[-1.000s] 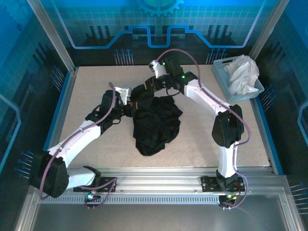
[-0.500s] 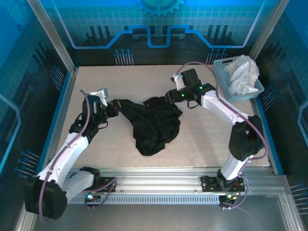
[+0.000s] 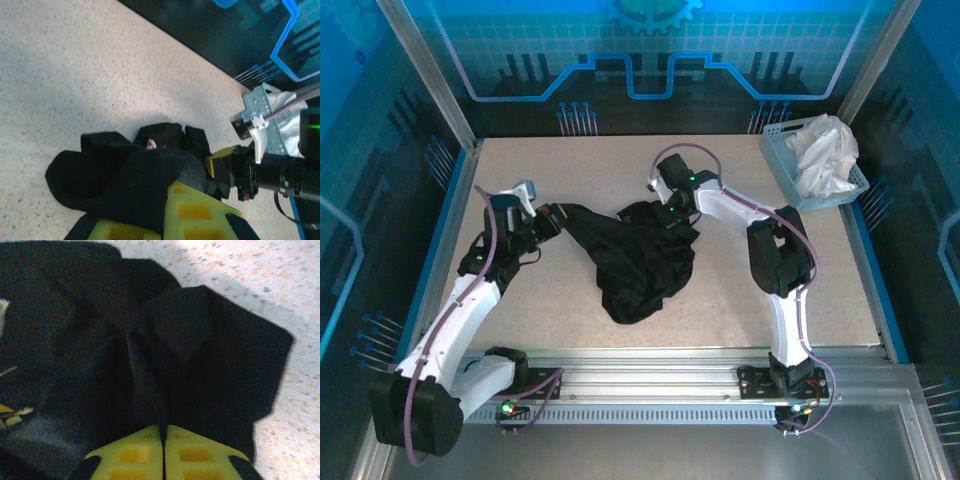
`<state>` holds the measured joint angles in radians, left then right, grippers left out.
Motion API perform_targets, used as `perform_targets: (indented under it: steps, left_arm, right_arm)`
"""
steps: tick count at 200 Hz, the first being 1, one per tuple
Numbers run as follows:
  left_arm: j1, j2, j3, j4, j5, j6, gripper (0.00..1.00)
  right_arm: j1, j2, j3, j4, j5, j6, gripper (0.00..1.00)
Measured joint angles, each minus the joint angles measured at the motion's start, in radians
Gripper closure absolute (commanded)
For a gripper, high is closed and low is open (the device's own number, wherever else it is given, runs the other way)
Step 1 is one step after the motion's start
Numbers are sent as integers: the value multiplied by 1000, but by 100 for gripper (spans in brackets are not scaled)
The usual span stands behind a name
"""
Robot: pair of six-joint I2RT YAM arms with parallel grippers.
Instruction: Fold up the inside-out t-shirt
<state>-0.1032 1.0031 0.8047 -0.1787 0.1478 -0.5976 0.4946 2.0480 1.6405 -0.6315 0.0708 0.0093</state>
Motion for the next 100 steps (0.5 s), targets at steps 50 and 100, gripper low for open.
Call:
perform_targets:
  steps: [50, 100]
  left_arm:
    - [153, 0, 252, -11, 36, -107, 100]
    - [391, 12, 563, -21, 119, -181, 100]
  right_arm:
    - [-230, -512, -97, 113, -91, 74, 100]
    - [-423, -889, -107, 214, -152, 146, 100]
